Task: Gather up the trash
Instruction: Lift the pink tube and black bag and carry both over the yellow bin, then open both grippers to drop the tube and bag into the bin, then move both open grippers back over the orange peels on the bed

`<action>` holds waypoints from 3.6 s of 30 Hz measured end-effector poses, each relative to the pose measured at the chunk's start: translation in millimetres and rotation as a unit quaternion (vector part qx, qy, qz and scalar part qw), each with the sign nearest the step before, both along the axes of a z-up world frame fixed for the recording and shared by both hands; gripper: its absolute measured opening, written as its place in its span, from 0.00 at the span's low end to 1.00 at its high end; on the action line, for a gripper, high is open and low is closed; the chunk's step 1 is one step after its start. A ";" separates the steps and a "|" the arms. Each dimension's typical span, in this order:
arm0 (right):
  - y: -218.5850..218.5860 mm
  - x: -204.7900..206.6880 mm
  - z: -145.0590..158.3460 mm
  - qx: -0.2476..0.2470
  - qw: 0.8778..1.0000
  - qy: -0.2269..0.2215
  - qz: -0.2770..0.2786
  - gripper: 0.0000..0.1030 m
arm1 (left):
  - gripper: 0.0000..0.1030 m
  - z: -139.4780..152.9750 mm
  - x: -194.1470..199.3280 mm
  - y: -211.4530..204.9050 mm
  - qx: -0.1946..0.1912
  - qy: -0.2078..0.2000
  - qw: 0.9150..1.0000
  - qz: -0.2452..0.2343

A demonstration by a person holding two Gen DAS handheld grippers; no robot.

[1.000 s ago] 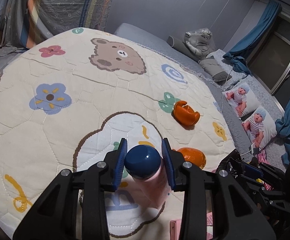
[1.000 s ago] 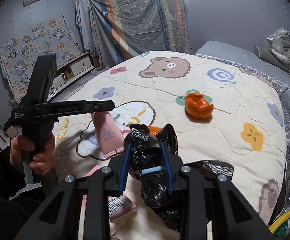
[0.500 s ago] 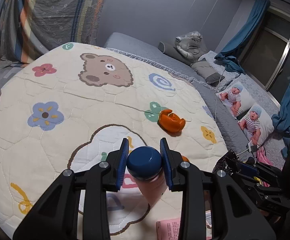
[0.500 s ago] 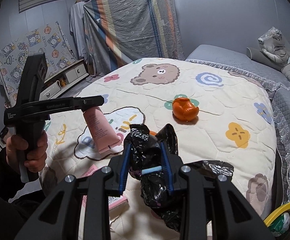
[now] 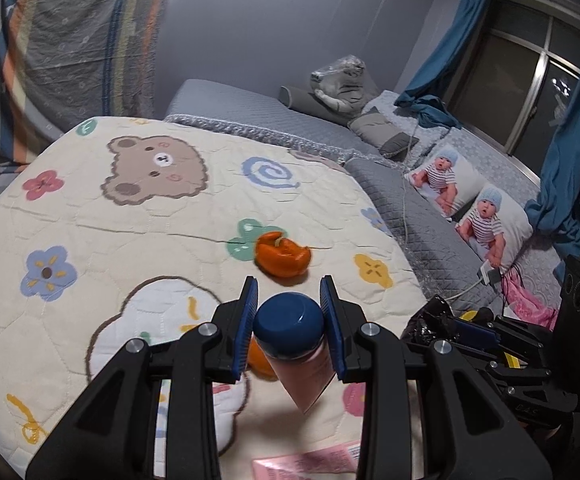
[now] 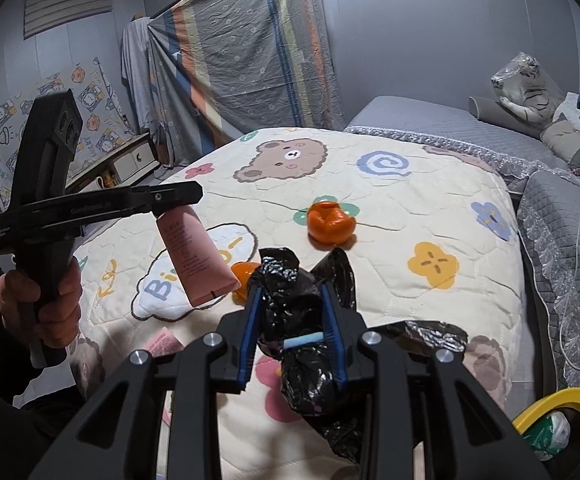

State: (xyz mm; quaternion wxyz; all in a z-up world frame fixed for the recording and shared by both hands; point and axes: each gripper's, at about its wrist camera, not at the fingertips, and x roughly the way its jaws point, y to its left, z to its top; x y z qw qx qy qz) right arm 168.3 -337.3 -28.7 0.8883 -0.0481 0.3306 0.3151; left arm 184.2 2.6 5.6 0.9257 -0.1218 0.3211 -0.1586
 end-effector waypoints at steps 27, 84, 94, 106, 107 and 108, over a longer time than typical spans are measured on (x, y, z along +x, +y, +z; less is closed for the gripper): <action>-144.5 -3.3 -0.1 0.020 0.983 -0.027 -0.181 0.27 | 0.29 28.8 4.8 -172.6 0.024 -0.024 0.984 -0.175; -313.0 -66.9 -82.3 0.026 0.896 0.087 -0.435 0.46 | 0.59 -36.8 -28.1 -357.1 0.054 0.027 0.946 -0.318; -312.3 -70.9 -69.3 0.028 0.890 0.066 -0.451 0.73 | 0.91 -20.2 -21.6 -323.5 0.027 0.010 0.957 -0.290; -264.8 -52.9 -39.3 0.041 0.918 0.029 -0.393 0.74 | 0.92 -1.1 7.2 -220.5 0.013 -0.008 0.979 -0.203; -256.7 -49.3 -36.3 0.042 0.923 0.026 -0.382 0.74 | 0.92 -0.5 7.8 -210.4 0.019 -0.012 0.981 -0.191; -251.3 -47.0 -34.8 0.043 0.926 0.024 -0.374 0.74 | 0.92 0.4 8.4 -202.0 0.025 -0.015 0.983 -0.180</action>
